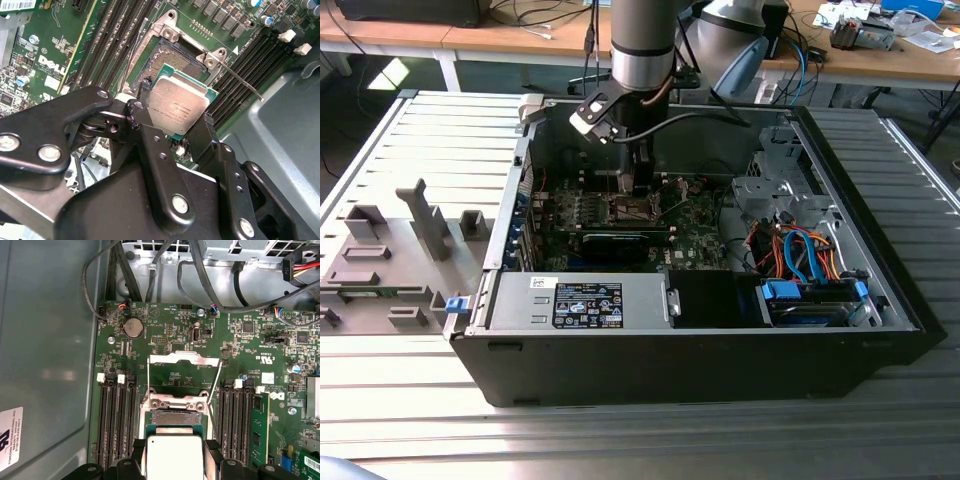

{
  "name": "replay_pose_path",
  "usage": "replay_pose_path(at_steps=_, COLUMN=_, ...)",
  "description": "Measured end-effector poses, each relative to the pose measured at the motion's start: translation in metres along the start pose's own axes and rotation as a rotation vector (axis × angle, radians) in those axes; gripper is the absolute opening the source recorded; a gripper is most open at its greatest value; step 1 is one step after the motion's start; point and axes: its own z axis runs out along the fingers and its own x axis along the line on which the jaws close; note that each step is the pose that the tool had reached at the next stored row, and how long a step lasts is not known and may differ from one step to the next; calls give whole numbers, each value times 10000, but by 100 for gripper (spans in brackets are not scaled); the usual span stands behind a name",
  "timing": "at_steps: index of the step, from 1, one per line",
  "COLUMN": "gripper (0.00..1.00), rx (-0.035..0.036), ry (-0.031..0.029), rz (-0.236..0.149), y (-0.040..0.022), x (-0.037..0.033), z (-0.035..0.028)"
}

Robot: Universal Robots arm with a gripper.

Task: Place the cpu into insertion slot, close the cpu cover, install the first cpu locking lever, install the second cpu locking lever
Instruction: 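Place the cpu into insertion slot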

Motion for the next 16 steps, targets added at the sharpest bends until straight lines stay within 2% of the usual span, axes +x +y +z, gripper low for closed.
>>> replay_pose_path(at_steps=16, gripper=54, rx=-1, ry=0, rz=0, y=-1, x=0, z=28)
